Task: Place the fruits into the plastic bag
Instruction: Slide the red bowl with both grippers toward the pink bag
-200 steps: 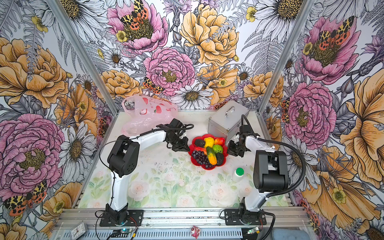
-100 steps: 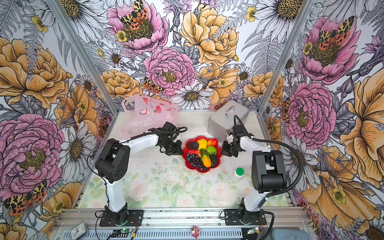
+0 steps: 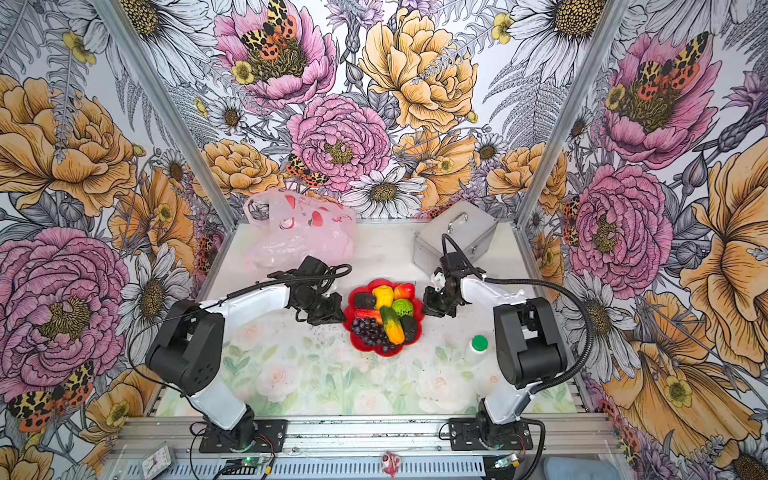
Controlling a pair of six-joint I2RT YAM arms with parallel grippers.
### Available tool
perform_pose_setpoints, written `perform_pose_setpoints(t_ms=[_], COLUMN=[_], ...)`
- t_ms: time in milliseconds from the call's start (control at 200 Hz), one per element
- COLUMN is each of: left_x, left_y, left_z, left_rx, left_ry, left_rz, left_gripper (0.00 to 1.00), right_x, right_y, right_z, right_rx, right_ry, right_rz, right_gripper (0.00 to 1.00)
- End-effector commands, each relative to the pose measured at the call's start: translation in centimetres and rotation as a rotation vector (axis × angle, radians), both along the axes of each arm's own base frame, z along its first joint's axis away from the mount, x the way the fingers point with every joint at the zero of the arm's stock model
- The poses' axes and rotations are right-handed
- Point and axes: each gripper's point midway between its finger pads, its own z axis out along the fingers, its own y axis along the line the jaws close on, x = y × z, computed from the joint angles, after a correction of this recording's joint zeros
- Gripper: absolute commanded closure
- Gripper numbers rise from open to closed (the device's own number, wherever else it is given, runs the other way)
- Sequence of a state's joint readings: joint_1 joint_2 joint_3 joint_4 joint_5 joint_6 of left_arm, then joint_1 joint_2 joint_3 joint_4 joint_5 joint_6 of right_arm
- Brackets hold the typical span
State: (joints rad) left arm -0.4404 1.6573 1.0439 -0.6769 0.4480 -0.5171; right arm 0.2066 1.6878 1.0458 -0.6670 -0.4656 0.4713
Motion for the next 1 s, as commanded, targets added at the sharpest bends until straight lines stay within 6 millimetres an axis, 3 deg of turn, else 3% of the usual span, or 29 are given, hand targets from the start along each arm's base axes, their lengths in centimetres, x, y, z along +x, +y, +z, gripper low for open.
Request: perform_pose_setpoints(t_ms=[0,325,726,766,846,996], left_x=[-0.3,-2.3,-3.4,-3.6,-3.9,-4.0], left_y=[3.1,8.0,11.1,11.4,11.8,11.9], left_z=[0.0,-0.7,-1.0,-0.9,-0.7,-0.7], left_rx=[0.060,0.043,0.095,0.109,0.131,0.139], left_ry=[-0.026,-0.003,0.044,0.052,0.059,0.075], left_rz=[0.057,0.171,0.281,0.290,0.303,0.302], left_gripper=[0.98,0.95,0.86,0.83,0.67,0.59], right_x=[1.6,1.9,2.2,2.0,1.7,1.5], right_y=[0.4,5.2,10.2,10.7,11.6,12.0], right_z=[-0.1,-0.3,-0.2,-0.3,-0.4,-0.6], right_rx=[-0.042,-0.039,-0.018,-0.017,-0.021,-0.031], right_ry=[-0.031,-0.033,-0.038,-0.035,-0.039,-0.039], right_rz=[-0.016,0.067,0.152,0.164,0.186,0.196], right_gripper=[0.92,0.92,0.92,0.92,0.92,0.92])
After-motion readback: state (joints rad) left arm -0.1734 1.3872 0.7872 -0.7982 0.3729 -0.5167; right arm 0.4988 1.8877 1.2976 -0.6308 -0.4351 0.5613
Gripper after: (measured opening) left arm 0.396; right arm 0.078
